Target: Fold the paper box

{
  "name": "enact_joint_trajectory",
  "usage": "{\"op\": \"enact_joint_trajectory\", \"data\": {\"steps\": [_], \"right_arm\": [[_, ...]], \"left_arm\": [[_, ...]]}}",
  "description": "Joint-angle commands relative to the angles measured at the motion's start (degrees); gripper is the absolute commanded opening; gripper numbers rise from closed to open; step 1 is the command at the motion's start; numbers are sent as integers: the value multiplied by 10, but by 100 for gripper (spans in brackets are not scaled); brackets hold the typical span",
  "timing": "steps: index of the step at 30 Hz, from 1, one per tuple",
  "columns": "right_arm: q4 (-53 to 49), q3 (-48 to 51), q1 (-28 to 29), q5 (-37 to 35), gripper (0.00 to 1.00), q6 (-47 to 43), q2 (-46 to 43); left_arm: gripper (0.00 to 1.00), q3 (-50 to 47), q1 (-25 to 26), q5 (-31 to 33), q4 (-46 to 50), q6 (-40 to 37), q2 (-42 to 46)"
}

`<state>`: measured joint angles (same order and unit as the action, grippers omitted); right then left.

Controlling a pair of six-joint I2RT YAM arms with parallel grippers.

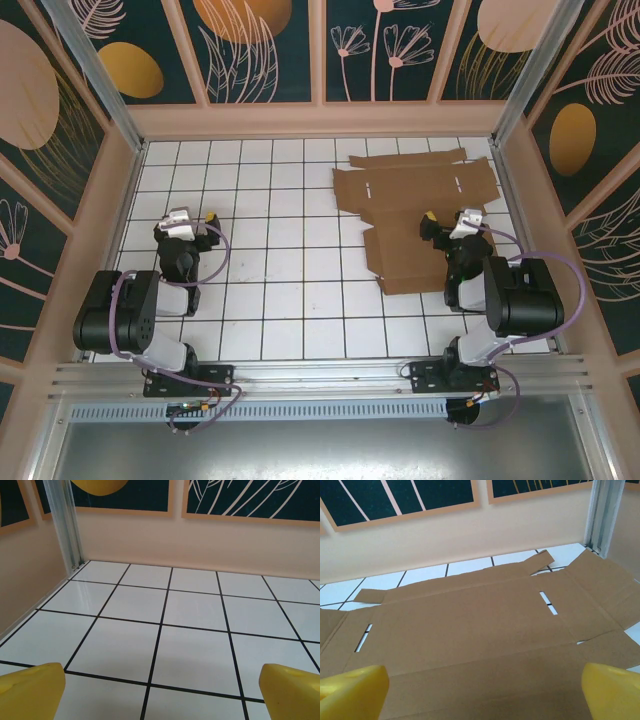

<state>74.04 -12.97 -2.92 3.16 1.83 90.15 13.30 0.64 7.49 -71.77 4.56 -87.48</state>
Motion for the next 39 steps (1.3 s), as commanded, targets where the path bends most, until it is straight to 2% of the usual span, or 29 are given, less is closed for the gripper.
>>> {"op": "enact_joint_trajectory", "data": {"steps": [1,34,35,38,39], "right_arm": [[15,2,-3,10,99,-7,-6],[19,2,-3,20,99,-8,-6],[1,-1,-3,23,99,-10,-23],[-156,-49,18,-5,99,-27,-113],[-191,-65,33,-15,99,-35,-139]], "left_arm": [[99,4,-3,-9,-7,-5,5],[99,3,-2,-7,-10,-7,8],[99,15,2,-7,23,-11,23],[99,119,28,13,245,-33,87],[99,152,42,21,288,-27,96]]}}
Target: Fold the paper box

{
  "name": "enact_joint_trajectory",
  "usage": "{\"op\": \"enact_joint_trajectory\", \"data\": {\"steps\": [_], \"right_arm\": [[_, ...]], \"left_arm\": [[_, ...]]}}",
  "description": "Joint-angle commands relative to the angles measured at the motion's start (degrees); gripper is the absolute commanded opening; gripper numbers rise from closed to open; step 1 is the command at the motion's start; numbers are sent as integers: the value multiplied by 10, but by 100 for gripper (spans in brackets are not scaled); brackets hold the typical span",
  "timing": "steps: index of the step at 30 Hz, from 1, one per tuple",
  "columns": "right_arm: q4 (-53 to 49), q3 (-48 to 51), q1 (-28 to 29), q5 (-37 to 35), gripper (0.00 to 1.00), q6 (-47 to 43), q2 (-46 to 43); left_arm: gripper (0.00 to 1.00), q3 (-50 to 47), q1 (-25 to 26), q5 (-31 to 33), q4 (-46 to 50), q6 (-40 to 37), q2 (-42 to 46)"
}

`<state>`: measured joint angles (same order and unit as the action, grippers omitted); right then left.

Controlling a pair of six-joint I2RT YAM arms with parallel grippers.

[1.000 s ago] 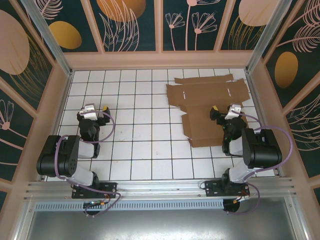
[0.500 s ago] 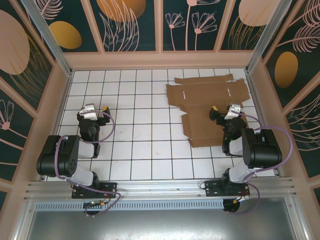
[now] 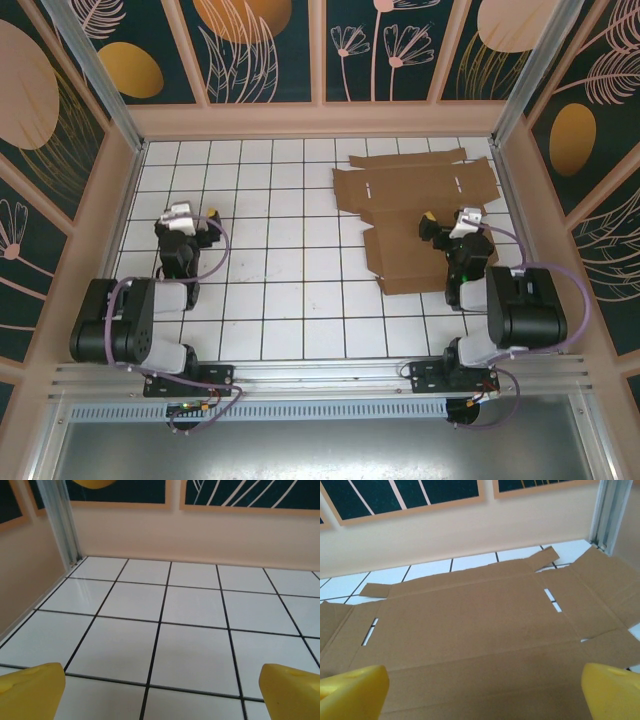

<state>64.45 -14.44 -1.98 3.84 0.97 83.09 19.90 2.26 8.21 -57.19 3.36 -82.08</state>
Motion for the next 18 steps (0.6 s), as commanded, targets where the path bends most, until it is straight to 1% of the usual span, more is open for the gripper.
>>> {"op": "enact_joint_trajectory", "data": {"steps": [1,2,3,4,6,8,9,10,11,12,13,14,15,16,17,18], "right_arm": [[-124,-61,48,-38,99,-33,-104],[-145,-69,78,-59,99,-40,-141],[-155,-76,112,-84,99,-49,-177],[-164,-84,142,-96,99,-57,-202],[-235,-123,208,-102,99,-84,-257],[-336,-176,278,-110,99,-97,-299],[-383,-199,311,-135,99,-98,-309],[-431,-227,360,-205,99,-79,-324],[-489,-260,402,-280,99,-46,-333],[-551,-294,423,-306,99,-11,-339],[-633,-334,429,-286,99,37,-343],[-708,-366,427,-249,99,85,-346],[-745,-384,424,-225,99,109,-352],[-749,-381,419,-207,99,132,-363],[-735,-362,409,-167,99,138,-378],[-729,-346,398,-128,98,151,-385]], "left_arm": [[99,111,35,4,167,-2,53],[99,132,47,-11,191,16,70],[99,145,68,-11,208,37,93],[99,153,90,-8,218,57,114],[99,174,146,-11,257,108,153],[99,235,223,-2,381,123,175],[99,262,260,19,443,127,178],[99,291,298,51,512,141,179],[99,321,320,68,571,167,180],[99,337,325,58,623,200,180],[99,352,325,39,674,225,179],[99,355,325,5,710,217,178],[99,355,325,-11,743,222,179],[99,343,325,11,751,269,183],[99,311,323,12,734,307,193],[99,284,322,-13,703,324,202]]}}
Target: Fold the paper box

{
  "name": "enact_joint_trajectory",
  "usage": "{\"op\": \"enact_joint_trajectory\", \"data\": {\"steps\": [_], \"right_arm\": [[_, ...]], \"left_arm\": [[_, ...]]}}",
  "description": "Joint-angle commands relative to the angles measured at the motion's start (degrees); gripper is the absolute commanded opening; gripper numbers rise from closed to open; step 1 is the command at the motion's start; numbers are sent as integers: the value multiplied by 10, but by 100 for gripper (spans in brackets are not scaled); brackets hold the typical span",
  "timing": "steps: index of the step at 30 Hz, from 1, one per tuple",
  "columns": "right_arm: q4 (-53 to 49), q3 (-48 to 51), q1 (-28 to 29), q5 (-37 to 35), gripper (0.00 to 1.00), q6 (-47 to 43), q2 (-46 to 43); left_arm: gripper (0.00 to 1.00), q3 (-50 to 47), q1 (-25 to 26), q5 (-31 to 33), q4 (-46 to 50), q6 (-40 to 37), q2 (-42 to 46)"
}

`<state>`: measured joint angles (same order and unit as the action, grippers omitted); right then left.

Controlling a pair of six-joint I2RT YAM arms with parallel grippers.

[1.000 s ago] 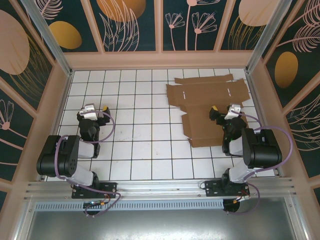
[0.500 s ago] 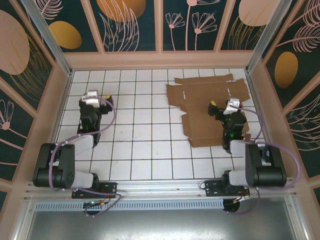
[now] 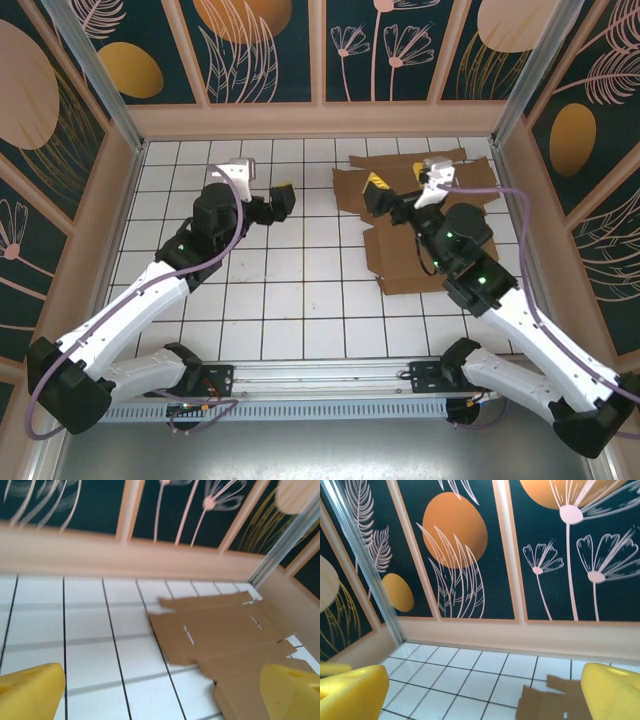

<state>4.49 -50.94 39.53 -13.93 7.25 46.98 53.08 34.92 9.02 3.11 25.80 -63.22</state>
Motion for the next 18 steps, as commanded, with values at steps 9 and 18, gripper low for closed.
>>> {"op": "enact_joint_trajectory", "data": {"steps": [9,18], "right_arm": [[-218,65,-23,-3,95,136,176],[-251,46,-111,46,28,173,390]], "left_arm": [[99,-114,-5,-97,-12,235,-5],[99,-90,-5,-45,32,163,31]]}}
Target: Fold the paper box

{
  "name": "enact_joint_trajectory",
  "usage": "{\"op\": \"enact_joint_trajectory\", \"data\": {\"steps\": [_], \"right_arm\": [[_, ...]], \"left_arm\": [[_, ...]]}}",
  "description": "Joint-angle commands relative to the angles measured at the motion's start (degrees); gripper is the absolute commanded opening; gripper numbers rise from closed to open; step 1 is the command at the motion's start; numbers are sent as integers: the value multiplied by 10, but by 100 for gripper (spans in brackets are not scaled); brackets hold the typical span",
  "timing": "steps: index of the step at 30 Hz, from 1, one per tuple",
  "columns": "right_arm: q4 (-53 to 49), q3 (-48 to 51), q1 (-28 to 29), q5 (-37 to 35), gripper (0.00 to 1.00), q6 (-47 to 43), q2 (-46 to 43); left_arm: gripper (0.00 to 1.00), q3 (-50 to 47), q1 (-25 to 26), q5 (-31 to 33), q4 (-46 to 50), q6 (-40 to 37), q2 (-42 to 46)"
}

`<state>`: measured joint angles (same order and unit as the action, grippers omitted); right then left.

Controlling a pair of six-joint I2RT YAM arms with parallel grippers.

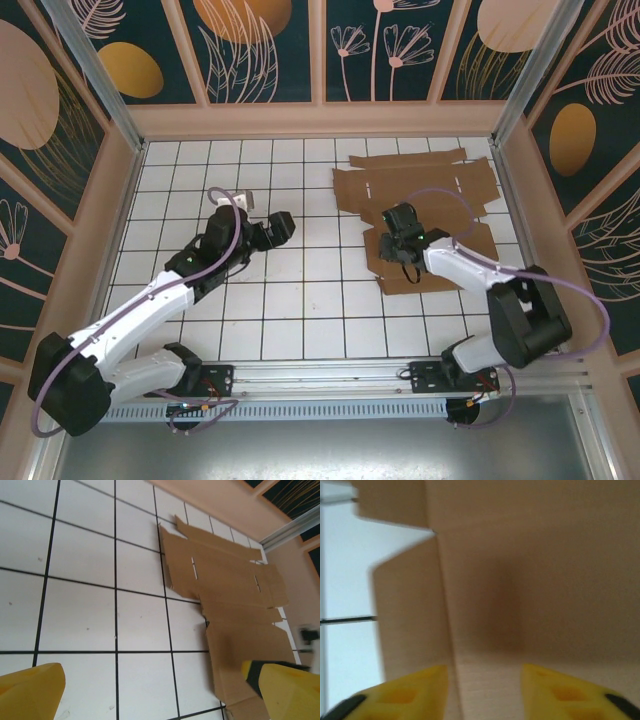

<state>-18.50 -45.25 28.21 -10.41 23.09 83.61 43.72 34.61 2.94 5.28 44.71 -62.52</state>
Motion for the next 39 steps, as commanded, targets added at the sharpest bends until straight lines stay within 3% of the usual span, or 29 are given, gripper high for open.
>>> {"op": "enact_joint_trajectory", "data": {"steps": [1,6,12,16,18,21,24,26,28,30,33,39], "right_arm": [[-19,-11,3,16,23,11,35],[-3,-30,28,47,10,-1,112],[16,-97,124,134,9,13,190],[86,-125,164,246,14,39,168],[107,-125,149,259,16,56,131],[111,-102,82,250,19,62,64],[48,-89,-5,173,20,63,35],[21,-73,-52,125,22,67,28],[8,-55,-85,77,31,73,20],[14,-40,-102,55,42,69,15],[20,-43,-123,39,52,53,35],[14,-70,-126,26,54,7,113]], "left_arm": [[99,-5,-2,12,2,-34,35],[99,-36,-2,30,-27,-59,80],[99,-18,-2,34,-18,-57,74],[97,-18,-2,18,-31,-48,60],[91,-22,-2,-5,-49,-40,46],[76,-28,-1,-78,-101,-19,-4],[53,-10,22,-154,-151,-6,-101],[36,34,56,-163,-145,-30,-169],[15,85,88,-163,-127,-51,-245],[1,116,100,-168,-127,-55,-304],[0,164,107,-178,-106,-59,-400],[0,196,115,-170,-59,-49,-499]]}}
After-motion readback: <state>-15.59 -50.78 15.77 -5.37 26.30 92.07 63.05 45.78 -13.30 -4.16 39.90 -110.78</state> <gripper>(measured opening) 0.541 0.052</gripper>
